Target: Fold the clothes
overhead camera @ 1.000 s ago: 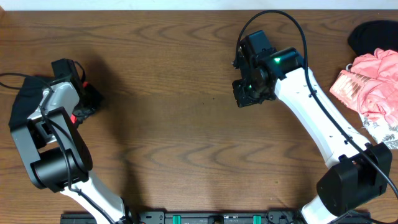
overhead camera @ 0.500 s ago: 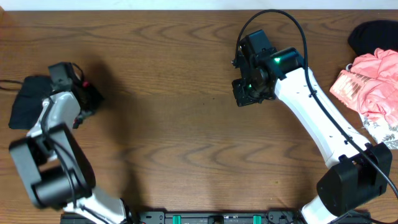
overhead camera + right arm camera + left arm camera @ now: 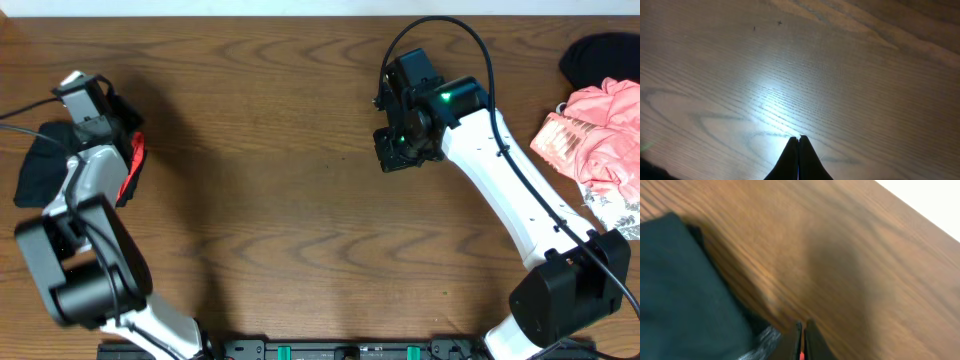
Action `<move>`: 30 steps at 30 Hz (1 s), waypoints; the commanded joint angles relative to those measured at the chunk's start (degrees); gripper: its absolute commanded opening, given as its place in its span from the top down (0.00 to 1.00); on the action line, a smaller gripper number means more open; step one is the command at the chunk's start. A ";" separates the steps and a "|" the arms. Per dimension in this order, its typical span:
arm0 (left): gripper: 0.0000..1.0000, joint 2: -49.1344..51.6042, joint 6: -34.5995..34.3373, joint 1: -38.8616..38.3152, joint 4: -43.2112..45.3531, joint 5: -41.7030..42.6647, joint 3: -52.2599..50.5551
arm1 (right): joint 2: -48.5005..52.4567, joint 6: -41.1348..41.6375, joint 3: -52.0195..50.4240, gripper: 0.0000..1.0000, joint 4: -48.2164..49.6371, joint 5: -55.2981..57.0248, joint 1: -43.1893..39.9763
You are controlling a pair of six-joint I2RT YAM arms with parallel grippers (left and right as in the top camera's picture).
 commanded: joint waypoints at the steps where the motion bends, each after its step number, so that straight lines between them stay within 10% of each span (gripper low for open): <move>1: 0.94 4.39 1.55 0.13 3.37 -1.70 -0.13 | 0.39 0.04 -0.17 0.99 -0.39 -0.37 -0.46; 7: 0.94 8.68 6.36 0.35 6.58 -2.03 -0.13 | 0.39 0.46 -0.17 0.99 -0.68 -0.37 -0.46; 30: 0.94 8.81 -5.29 2.60 -42.01 -1.95 -0.15 | 0.39 0.42 -0.17 0.99 -0.22 -0.33 -0.46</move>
